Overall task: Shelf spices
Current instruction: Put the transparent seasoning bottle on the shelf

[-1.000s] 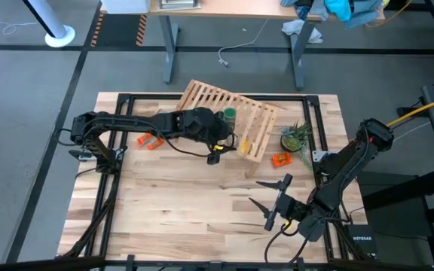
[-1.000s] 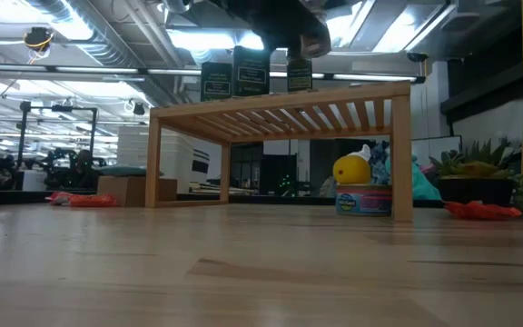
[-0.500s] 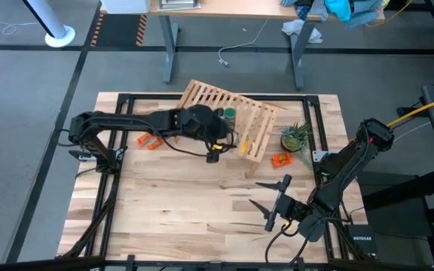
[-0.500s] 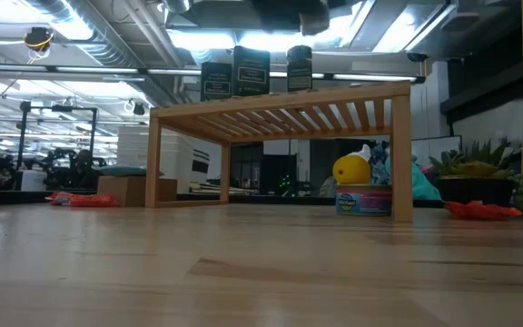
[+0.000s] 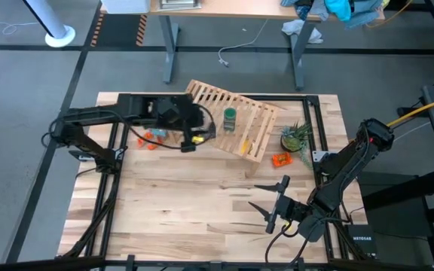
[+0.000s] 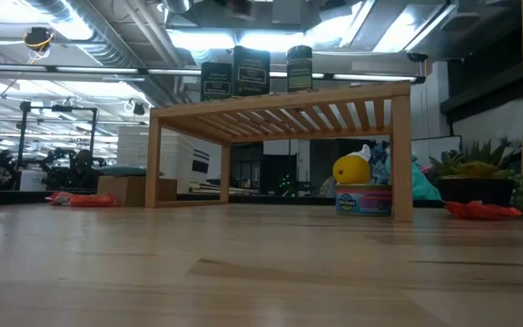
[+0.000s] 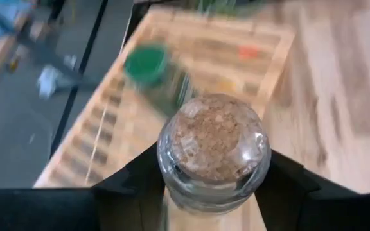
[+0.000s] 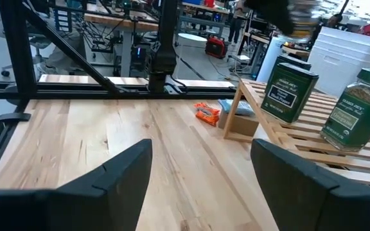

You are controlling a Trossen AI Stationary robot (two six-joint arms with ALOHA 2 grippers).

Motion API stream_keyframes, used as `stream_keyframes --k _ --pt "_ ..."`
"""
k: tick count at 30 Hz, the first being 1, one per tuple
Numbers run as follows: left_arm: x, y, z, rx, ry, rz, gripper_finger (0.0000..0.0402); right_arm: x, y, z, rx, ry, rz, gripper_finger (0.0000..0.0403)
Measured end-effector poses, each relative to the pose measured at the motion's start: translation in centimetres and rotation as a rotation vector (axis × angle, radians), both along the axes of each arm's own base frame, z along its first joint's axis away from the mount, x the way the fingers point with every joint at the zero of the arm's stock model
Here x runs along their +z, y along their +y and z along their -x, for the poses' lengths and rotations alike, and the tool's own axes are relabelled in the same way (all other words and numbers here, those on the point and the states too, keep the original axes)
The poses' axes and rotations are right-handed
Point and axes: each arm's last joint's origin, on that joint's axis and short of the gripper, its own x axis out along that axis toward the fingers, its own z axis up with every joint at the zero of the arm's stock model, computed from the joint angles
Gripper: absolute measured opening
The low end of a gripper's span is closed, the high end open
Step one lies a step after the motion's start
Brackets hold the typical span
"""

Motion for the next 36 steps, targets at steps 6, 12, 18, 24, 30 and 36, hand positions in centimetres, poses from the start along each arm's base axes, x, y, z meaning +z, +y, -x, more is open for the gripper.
stream_keyframes --k 6,12,18,24,30,36 --pt "-0.2 -1.0 3.4 0.103 0.118 0.025 0.0177 0.0 0.0 0.0 0.002 -0.006 -0.024 0.0270" --pt "-2.1 -2.1 4.4 0.133 0.162 0.032 0.0177 0.0 0.0 0.0 0.003 -0.006 -0.025 0.0270" --pt "-6.2 -2.1 4.1 0.195 0.261 -0.021 0.0177 0.0 0.0 0.0 0.011 -0.002 -0.026 0.0270" --pt "-9.3 -1.8 3.9 0.220 0.266 -0.150 0.0177 -0.1 0.1 0.0 0.020 0.004 -0.025 0.0270" --pt "-10.4 -1.5 4.4 0.232 0.206 -0.140 0.0177 -0.1 0.0 0.0 0.020 0.007 -0.022 0.0270" --pt "-9.8 -1.5 5.6 0.202 0.085 -0.100 0.0177 -0.1 0.1 0.0 0.021 0.007 -0.023 0.0270"
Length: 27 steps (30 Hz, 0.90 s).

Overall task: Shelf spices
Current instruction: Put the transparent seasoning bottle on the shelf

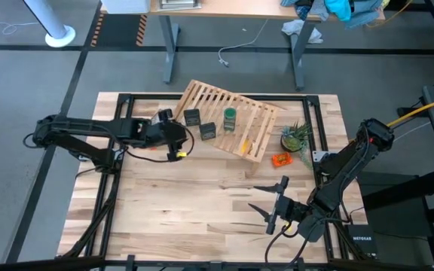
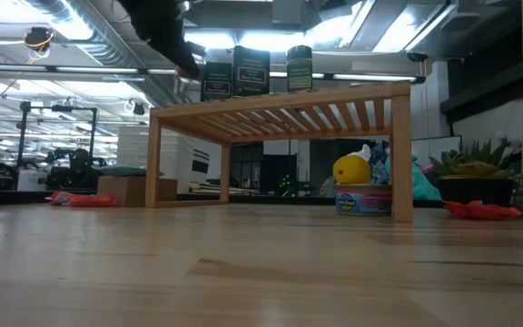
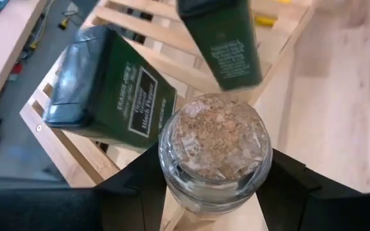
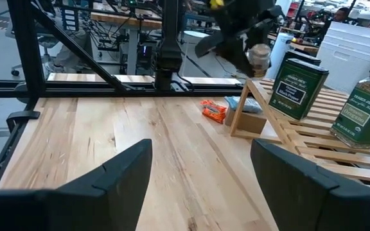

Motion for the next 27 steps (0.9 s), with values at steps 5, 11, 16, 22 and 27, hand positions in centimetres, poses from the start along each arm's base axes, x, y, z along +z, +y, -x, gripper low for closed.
stream_keyframes --k 5,11,16,22,27 --pt "0.6 0.7 1.4 -0.026 -0.116 0.054 0.0177 0.0 0.0 0.0 0.015 0.006 -0.005 0.0270" --pt "-0.4 2.0 2.6 -0.079 -0.185 0.115 0.0177 0.0 0.0 0.0 0.016 0.006 -0.005 0.0270" --pt "-1.7 2.8 2.4 -0.135 -0.200 0.137 0.0177 0.0 0.1 0.0 0.020 0.008 -0.006 0.0270" --pt "-2.1 4.0 2.5 -0.156 -0.235 0.170 0.0177 0.0 0.1 0.0 0.024 0.009 -0.007 0.0270" --pt "-2.1 4.9 2.8 -0.147 -0.244 0.189 0.0177 0.0 0.1 0.0 0.030 0.012 -0.009 0.0270"
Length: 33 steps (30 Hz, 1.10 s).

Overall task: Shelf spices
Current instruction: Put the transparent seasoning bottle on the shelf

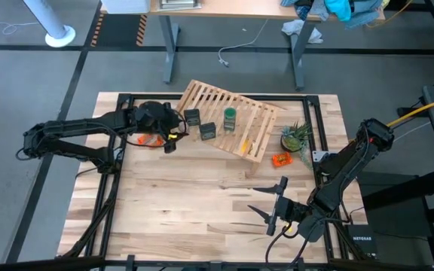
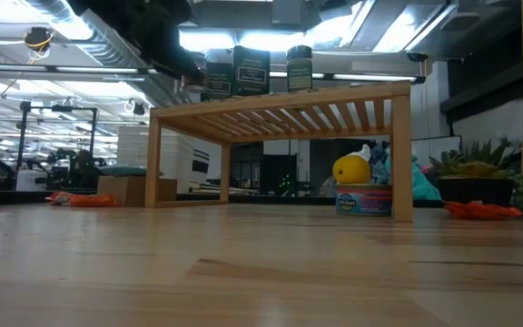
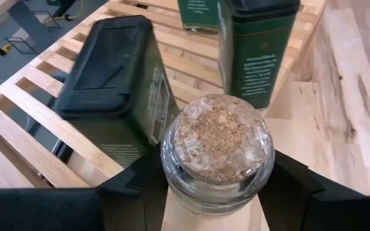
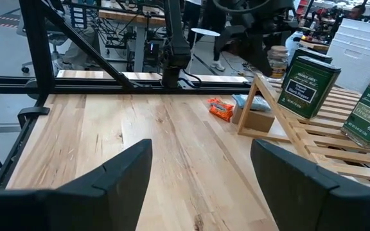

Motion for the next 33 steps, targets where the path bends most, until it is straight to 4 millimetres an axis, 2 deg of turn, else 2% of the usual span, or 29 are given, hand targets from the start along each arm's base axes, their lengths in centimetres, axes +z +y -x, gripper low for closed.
stream_keyframes --k 8,15,20,23,33 --pt "0.1 1.4 0.4 0.011 -0.023 0.026 0.0177 0.0 0.0 0.0 0.000 0.000 0.000 0.0270" --pt "0.0 1.6 0.5 0.020 -0.039 0.088 0.0178 0.0 0.0 0.0 0.000 0.000 0.000 0.0270" --pt "0.1 1.7 0.5 0.053 -0.042 0.095 0.0242 0.0 0.0 0.0 -0.001 -0.001 0.000 0.0270" --pt "0.0 1.7 0.5 0.063 -0.042 0.095 0.0258 0.0 0.0 0.0 -0.001 0.000 0.000 0.0270" --pt "0.0 1.7 0.5 0.062 -0.035 0.093 0.0233 0.0 0.0 0.0 -0.001 -0.001 0.000 0.0270"
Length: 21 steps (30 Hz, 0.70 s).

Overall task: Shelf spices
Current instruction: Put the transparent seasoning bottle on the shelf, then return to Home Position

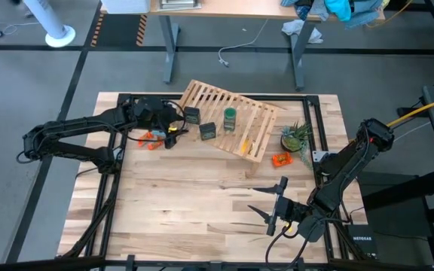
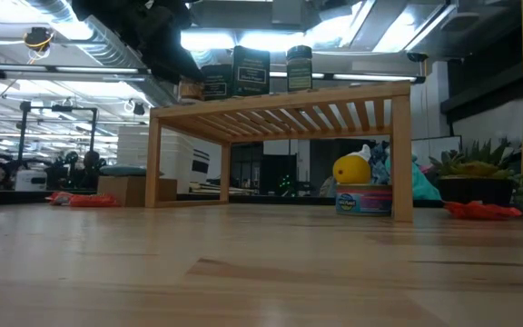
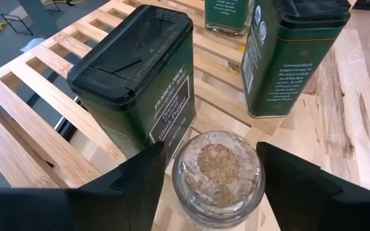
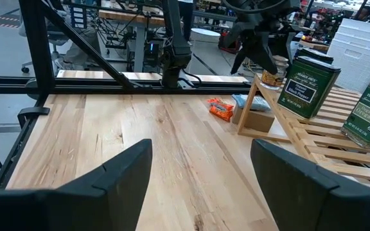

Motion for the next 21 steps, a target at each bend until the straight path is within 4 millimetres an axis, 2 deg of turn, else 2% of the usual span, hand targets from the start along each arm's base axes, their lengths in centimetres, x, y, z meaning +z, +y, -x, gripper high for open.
stream_keyframes --k 11,21 --pt "0.6 -0.2 0.4 -0.015 -0.028 -0.038 0.0218 0.0 0.0 0.0 0.009 0.002 -0.004 0.0270" --pt "3.7 -1.6 3.4 -0.009 -0.189 -0.076 0.0202 0.1 0.0 0.0 -0.001 -0.005 -0.004 0.0270"
